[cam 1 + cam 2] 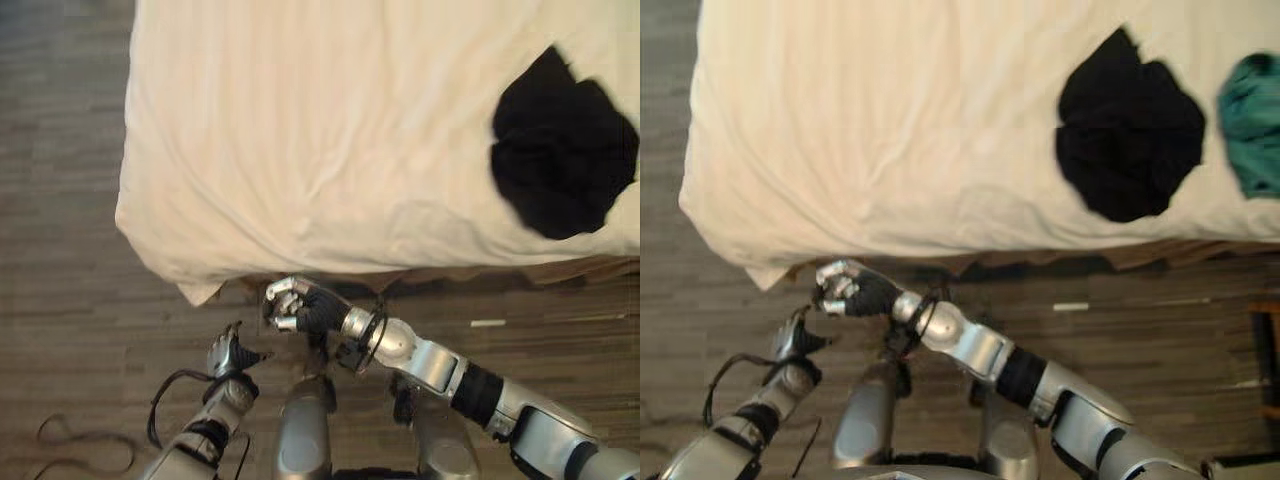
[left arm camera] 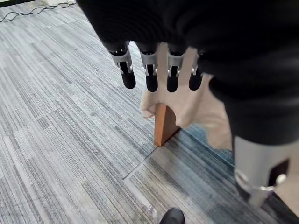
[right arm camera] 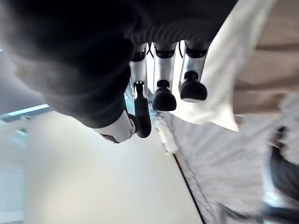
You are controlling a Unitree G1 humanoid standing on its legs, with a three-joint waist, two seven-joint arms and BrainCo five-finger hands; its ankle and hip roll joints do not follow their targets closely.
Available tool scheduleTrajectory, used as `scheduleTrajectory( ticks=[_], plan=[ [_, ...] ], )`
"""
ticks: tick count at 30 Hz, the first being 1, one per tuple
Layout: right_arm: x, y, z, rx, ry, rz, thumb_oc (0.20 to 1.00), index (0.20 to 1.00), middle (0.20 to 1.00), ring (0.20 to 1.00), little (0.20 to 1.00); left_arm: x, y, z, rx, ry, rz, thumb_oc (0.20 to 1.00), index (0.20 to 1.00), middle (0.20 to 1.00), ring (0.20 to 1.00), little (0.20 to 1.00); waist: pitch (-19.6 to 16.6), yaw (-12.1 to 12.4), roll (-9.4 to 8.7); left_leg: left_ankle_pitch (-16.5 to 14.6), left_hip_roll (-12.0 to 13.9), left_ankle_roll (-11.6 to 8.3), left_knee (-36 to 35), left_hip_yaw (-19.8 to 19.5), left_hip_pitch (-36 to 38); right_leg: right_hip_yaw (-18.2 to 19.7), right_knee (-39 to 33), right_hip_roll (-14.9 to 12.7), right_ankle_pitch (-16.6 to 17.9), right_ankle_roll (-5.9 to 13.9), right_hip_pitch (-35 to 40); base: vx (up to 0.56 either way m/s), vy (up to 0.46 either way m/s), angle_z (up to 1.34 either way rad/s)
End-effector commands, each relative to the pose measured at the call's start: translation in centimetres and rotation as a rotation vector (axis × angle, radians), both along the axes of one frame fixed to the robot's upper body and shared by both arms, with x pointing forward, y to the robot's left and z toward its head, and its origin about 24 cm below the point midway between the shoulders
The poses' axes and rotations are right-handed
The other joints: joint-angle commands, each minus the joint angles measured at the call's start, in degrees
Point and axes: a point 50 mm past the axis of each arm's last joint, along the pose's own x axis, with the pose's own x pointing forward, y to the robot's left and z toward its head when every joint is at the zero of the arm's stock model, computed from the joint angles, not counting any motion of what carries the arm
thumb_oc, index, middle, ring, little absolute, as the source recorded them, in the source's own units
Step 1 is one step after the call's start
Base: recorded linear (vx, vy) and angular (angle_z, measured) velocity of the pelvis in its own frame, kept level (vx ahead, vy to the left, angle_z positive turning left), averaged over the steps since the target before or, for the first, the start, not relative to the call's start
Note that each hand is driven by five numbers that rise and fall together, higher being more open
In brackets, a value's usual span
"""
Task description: Tidy up the quilt and then pick up the clothes from the bed and put them into the laundry hamper.
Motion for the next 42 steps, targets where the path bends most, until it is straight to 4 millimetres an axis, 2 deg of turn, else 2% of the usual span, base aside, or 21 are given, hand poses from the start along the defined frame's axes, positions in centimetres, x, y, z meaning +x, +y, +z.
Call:
scheduleTrajectory(
  ticks=[1,5,7,11,12,14,18,19,20,23,24,25,26,27,28,30,33,36,40,41,42],
  plan=[
    [0.0,1.3,6.4,0.264,-0.132,0.056,0.2,0.2,0.2,0.2,0.2,-0.4,1.2,0.0,0.043,0.026,0.023,1.0,1.0,1.0,1.0,1.0,-0.15,0.7,-2.46,-5.51,1.49,-3.73,0.72,-0.06,4.43,0.55,-5.46,-5.54,3.46,6.67,-0.51,0.01,-0.007,-0.11],
    [4.3,-2.2,13.9,0.283,-0.509,-0.281,0.2,0.2,0.2,0.2,0.2,3.6,-0.5,2.6,0.002,-0.151,-0.023,1.0,1.0,1.0,1.0,1.0,4.82,-0.14,-1.39,-5.86,1.77,-3.96,6.72,-0.11,-2.57,2.8,-3.0,-5.55,3.87,6.27,-7.14,-0.11,-0.051,-0.11],
    [5.2,-2.7,14.8,0.234,-0.58,-0.359,0.2,0.2,0.2,0.2,0.2,4.2,-0.7,3.2,0.016,-0.17,-0.057,1.0,1.0,1.0,1.0,1.0,5.86,-0.08,-1.21,-6.54,2.05,-4.13,9.19,-0.18,-5.24,3.04,-1.69,-5.6,3.49,6.11,-9.07,-0.16,-0.041,-0.15],
    [8.5,-4.8,14.8,0.098,-0.621,-0.573,0.2,0.2,0.2,0.2,0.2,4.9,-1.2,3.6,0.021,-0.184,-0.09,1.0,1.0,1.0,1.0,1.0,6.36,-0.12,-0.86,-7.38,2.79,-4.03,12.26,0.06,-9.92,3.49,1.38,-5.43,3.23,5.94,-14.21,-0.07,0.004,-0.04],
    [11.4,-8.9,13.4,0.048,-0.525,-0.8,0.2,0.2,0.2,0.2,0.2,5.3,-1.2,4.0,0.032,-0.196,-0.112,1.0,1.0,1.0,1.0,1.0,6.36,-0.35,-1.07,-8.36,3.12,-3.69,14.27,0.43,-11.28,4.16,2.98,-5.27,2.79,5.71,-16.05,-0.02,0.027,-0.11],
    [12.0,-10.6,12.1,0.04,-0.467,-0.872,0.2,0.2,0.2,0.2,0.2,5.3,-1.3,4.0,0.03,-0.198,-0.107,1.0,1.0,1.0,1.0,1.0,6.36,-0.67,-1.29,-8.91,3.25,-3.49,14.81,0.57,-10.88,4.35,3.18,-5.27,2.6,5.67,-15.71,0.0,0.031,-0.04],
    [10.2,-20.8,-0.6,-0.063,-0.057,-1.211,0.2,0.2,0.2,0.2,0.2,3.4,-1.2,2.6,-0.024,-0.168,-0.046,1.0,1.0,1.0,1.0,1.0,5.89,-3.1,-2.39,-11.52,2.89,-2.4,15.02,1.35,-5.32,5.07,2.11,-5.44,2.24,5.95,-10.61,0.1,0.074,0.01],
    [10.2,-20.8,-0.7,-0.064,-0.055,-1.211,0.2,0.2,0.2,0.2,0.2,3.3,-1.2,2.6,-0.024,-0.166,-0.047,1.0,1.0,1.0,1.0,1.0,5.88,-3.0,-2.4,-11.53,2.89,-2.4,14.97,1.39,-5.17,5.09,2.06,-5.44,2.24,5.96,-10.48,0.17,0.116,0.04],
    [6.0,-25.8,-7.2,-0.121,0.158,-1.378,0.2,0.2,0.2,0.2,0.2,2.1,-0.6,1.9,-0.023,-0.126,-0.031,1.0,1.0,1.0,1.0,1.0,3.94,-5.05,-3.01,-12.39,2.4,-1.95,13.9,2.31,-1.31,5.2,1.04,-5.66,2.27,6.49,-7.31,0.21,0.114,-0.14],
    [-1.3,-30.4,-14.9,-0.233,0.468,-1.556,0.2,0.2,0.2,0.2,0.2,-0.2,0.2,0.4,0.012,-0.023,-0.044,1.0,1.0,1.0,1.0,1.0,-0.22,-7.62,-3.85,-13.06,1.2,-1.25,9.82,4.11,4.77,5.66,-1.04,-6.06,3.0,7.72,-2.89,0.24,0.123,-0.1],
    [-1.3,-30.4,-14.9,-0.234,0.469,-1.556,0.2,0.2,0.2,0.2,0.2,-0.2,0.2,0.4,0.012,-0.023,-0.044,1.0,1.0,1.0,1.0,1.0,-0.38,-7.55,-3.9,-12.7,1.12,-1.22,9.49,4.19,4.73,5.7,-1.3,-6.07,3.3,7.7,-2.99,0.35,0.201,-0.29],
    [-7.5,-31.9,-20.5,-0.432,0.751,-1.615,0.2,0.2,0.2,0.2,0.2,-2.4,0.9,-0.8,0.015,0.064,-0.038,1.0,1.0,1.0,1.0,1.0,-3.45,-9.17,-4.0,-12.63,0.73,-0.73,4.92,7.31,11.05,5.63,-0.9,-5.93,4.34,9.03,-0.81,0.25,0.151,-0.39],
    [-7.5,-31.9,-20.5,-0.432,0.751,-1.615,0.2,0.2,0.2,0.2,0.2,-2.4,1.0,-0.8,0.015,0.063,-0.038,1.0,1.0,1.0,1.0,1.0,-3.51,-9.08,-4.05,-12.36,0.7,-0.72,4.72,7.45,11.02,5.75,-1.07,-5.9,4.6,8.98,-0.94,0.31,0.183,-0.54],
    [-9.0,-31.9,-21.6,-0.495,0.812,-1.605,0.68,0.68,0.68,0.68,0.68,-3.0,1.3,-1.1,0.015,0.082,-0.021,1.0,1.0,1.0,1.0,1.0,-3.94,-8.99,-4.09,-12.32,1.03,-0.72,3.42,9.03,13.01,4.18,0.04,-6.22,5.0,9.29,-0.87,0.05,0.028,-0.73],
    [-9.0,-31.9,-21.6,-0.495,0.812,-1.605,1.0,1.0,1.0,1.0,1.0,-2.9,1.3,-1.0,0.016,0.082,-0.021,1.0,1.0,1.0,1.0,1.0,-4.0,-8.91,-4.13,-12.08,1.02,-0.72,3.28,9.15,12.94,4.29,-0.12,-6.18,5.24,9.23,-1.0,0.13,0.021,-1.19],
    [-11.4,-30.7,-24.0,-0.59,0.961,-1.563,1.0,1.0,1.0,1.0,1.0,-4.2,1.8,-1.7,0.002,0.127,0.026,1.0,1.0,1.0,1.0,1.0,-5.41,-8.01,-4.35,-11.6,2.7,-1.48,1.46,14.32,17.16,-7.03,3.3,-7.87,5.7,8.69,-0.6,0.15,-0.042,-1.42],
    [-13.2,-29.1,-25.8,-0.684,1.074,-1.491,1.0,1.0,1.0,1.0,1.0,-5.6,2.0,-2.6,0.009,0.211,0.037,1.0,1.0,1.0,1.0,1.0,-6.72,-8.32,-4.11,-14.04,3.71,-1.64,2.99,17.49,20.99,-13.76,5.9,-8.15,4.17,8.24,-0.69,0.23,-0.05,-1.05],
    [-14.0,-28.1,-26.5,-0.717,1.113,-1.436,1.0,1.0,1.0,1.0,1.0,-5.9,1.6,-3.0,0.023,0.244,0.01,1.0,1.0,1.0,1.0,1.0,-8.17,-9.16,-4.46,-16.05,4.16,-1.7,6.57,18.21,21.36,-12.23,1.15,-5.41,2.41,6.38,2.11,0.15,-0.114,-0.84],
    [-14.3,-26.6,-26.9,-0.755,1.094,-1.323,1.0,1.0,1.0,1.0,1.0,-6.7,0.7,-3.6,-0.029,0.235,0.058,1.0,1.0,1.0,1.0,1.0,-8.02,-6.67,-5.73,-5.95,11.35,-5.06,33.88,10.26,16.06,-4.99,-6.18,3.14,-0.58,0.23,8.45,0.25,-0.2,-1.15],
    [-13.1,-26.1,-26.6,-0.763,1.05,-1.28,1.0,1.0,1.0,1.0,1.0,-6.3,-0.2,-3.6,-0.048,0.214,0.045,1.0,1.0,1.0,1.0,1.0,-7.39,-4.03,-8.45,-8.53,2.86,-0.01,39.77,-0.61,8.34,0.53,-7.27,2.82,0.77,-0.92,9.31,0.32,-0.006,-2.58],
    [-12.9,-25.9,-26.6,-0.784,1.037,-1.26,1.0,1.0,1.0,1.0,1.0,-6.0,-0.8,-3.6,-0.054,0.206,0.027,1.0,1.0,1.0,1.0,1.0,-7.34,-2.85,-8.55,-11.47,-1.77,1.23,39.24,-5.71,5.21,3.88,-7.36,2.86,0.63,-0.17,10.51,0.34,0.135,-2.44]
  ],
)
